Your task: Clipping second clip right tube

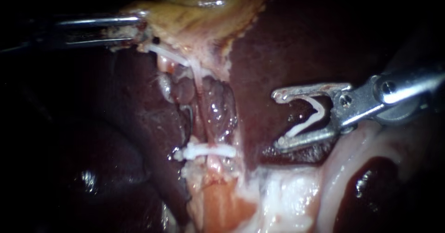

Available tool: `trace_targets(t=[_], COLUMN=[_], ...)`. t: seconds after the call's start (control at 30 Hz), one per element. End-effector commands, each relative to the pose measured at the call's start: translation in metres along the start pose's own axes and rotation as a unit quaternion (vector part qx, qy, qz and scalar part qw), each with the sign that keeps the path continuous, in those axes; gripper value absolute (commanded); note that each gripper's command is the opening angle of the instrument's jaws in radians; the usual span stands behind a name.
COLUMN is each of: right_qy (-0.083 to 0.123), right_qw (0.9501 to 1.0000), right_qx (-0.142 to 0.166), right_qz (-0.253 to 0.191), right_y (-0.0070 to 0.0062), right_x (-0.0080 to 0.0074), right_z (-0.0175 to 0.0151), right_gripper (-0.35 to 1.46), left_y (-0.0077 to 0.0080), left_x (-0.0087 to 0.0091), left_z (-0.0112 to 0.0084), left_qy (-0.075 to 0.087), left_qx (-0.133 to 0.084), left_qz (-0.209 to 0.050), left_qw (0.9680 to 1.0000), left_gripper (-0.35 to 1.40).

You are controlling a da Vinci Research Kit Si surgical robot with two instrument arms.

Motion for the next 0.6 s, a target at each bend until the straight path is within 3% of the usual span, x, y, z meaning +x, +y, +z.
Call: trace_targets(t=[0.03, 0.23, 0.6], right_qy=[0.0, 0.0, 0.019], right_qw=[1.0, 0.9999, 0.9942], right_qx=[0.0, -0.002, -0.006], right_qz=[0.0, 0.013, 0.106], right_y=[0.0, 0.0002, 0.0009], right_x=[0.0001, 0.0005, 0.0015], right_z=[0.0001, 0.0009, 0.0046], right_gripper=[0.5, 0.5, 0.5], left_y=[0.0001, 0.0004, 0.0005], left_x=[0.0001, -0.0006, -0.0009], left_z=[-0.0001, 0.0004, 0.0008], left_qy=[0.002, 0.003, 0.004], left_qx=[-0.001, 0.002, 0.003], left_qz=[0.0, 0.002, 0.003], left_qw=[1.0, 1.0, 1.0], left_gripper=[-0.35, -0.35, -0.35])
